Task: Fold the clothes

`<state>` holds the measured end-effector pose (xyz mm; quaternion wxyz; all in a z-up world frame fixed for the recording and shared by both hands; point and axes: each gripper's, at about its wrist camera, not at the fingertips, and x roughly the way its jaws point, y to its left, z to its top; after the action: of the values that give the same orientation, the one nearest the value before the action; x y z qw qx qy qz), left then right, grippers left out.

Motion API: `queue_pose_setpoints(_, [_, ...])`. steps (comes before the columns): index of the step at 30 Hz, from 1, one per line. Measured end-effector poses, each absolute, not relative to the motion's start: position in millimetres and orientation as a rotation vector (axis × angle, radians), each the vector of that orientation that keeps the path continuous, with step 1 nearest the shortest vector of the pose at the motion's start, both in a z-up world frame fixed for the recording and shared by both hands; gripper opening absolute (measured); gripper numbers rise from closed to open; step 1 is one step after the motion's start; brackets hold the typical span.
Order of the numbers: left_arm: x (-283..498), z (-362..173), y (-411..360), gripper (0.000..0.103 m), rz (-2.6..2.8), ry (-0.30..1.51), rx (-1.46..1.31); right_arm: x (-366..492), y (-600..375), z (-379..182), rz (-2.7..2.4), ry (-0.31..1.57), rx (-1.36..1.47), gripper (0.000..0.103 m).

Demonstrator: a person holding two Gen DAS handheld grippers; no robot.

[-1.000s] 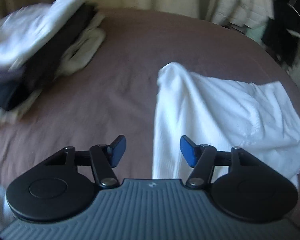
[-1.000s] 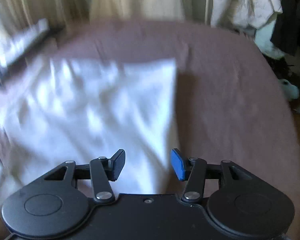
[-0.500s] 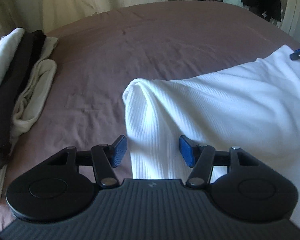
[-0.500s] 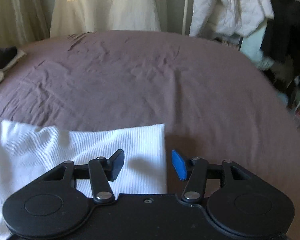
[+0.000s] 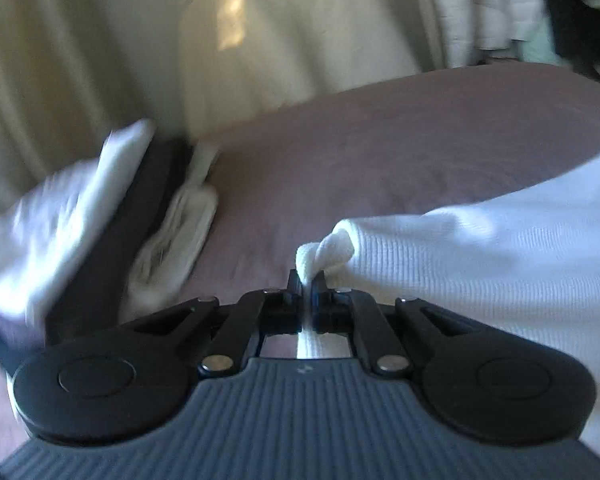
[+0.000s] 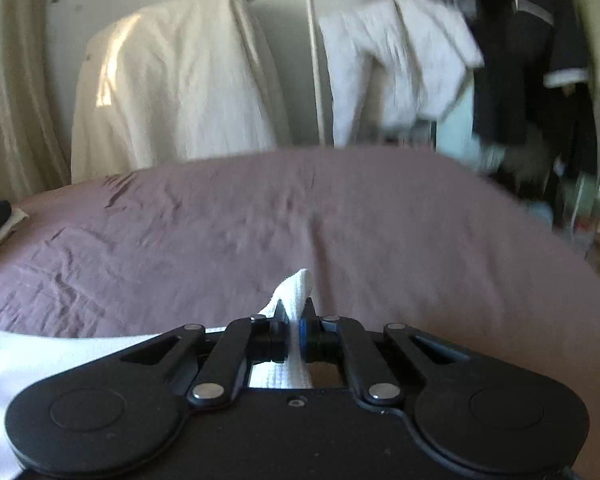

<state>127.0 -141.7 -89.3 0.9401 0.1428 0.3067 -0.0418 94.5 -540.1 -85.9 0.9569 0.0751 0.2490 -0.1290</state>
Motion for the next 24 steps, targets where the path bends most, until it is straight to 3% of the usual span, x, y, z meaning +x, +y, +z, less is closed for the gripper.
queue_pose_setpoints(5, [142, -110, -117, 0.011, -0.038, 0.775, 0.184, 100, -544, -86, -0.272, 0.536, 0.162, 0.004])
queue_pose_setpoints(12, [169, -92, -54, 0.012, -0.137, 0.861, -0.384, 117, -551, -89, -0.281, 0.623, 0.164, 0.005])
queue_pose_setpoints(15, [186, -93, -57, 0.012, -0.241, 0.893, -0.388, 122, -557, -94, -0.280, 0.666, 0.154, 0.011])
queue_pose_setpoints(16, [191, -93, -58, 0.017, -0.283, 0.898, -0.377, 122, -559, -93, -0.281, 0.661, 0.154, 0.018])
queue_pose_setpoints(17, [197, -93, -59, 0.021, -0.325, 0.903, -0.365, 120, -562, -92, -0.280, 0.652, 0.167, 0.031])
queue_pose_setpoints(18, [204, -95, -60, 0.036, -0.356, 0.912, -0.373, 119, -566, -91, -0.273, 0.642, 0.197, 0.038])
queue_pose_setpoints(19, [211, -99, -61, 0.051, -0.377, 0.925, -0.400, 118, -572, -91, -0.257, 0.630, 0.250, 0.053])
queue_pose_setpoints(20, [219, -103, -61, 0.054, -0.399, 0.938, -0.427, 116, -579, -92, -0.241, 0.618, 0.302, 0.057])
queue_pose_setpoints(23, [230, -113, -74, 0.050, -0.355, 0.974, -0.395, 120, -596, -100, -0.197, 0.636, 0.474, 0.059])
queue_pose_setpoints(24, [233, -116, -79, 0.025, -0.333, 0.986, -0.377, 121, -597, -103, -0.174, 0.645, 0.500, 0.058])
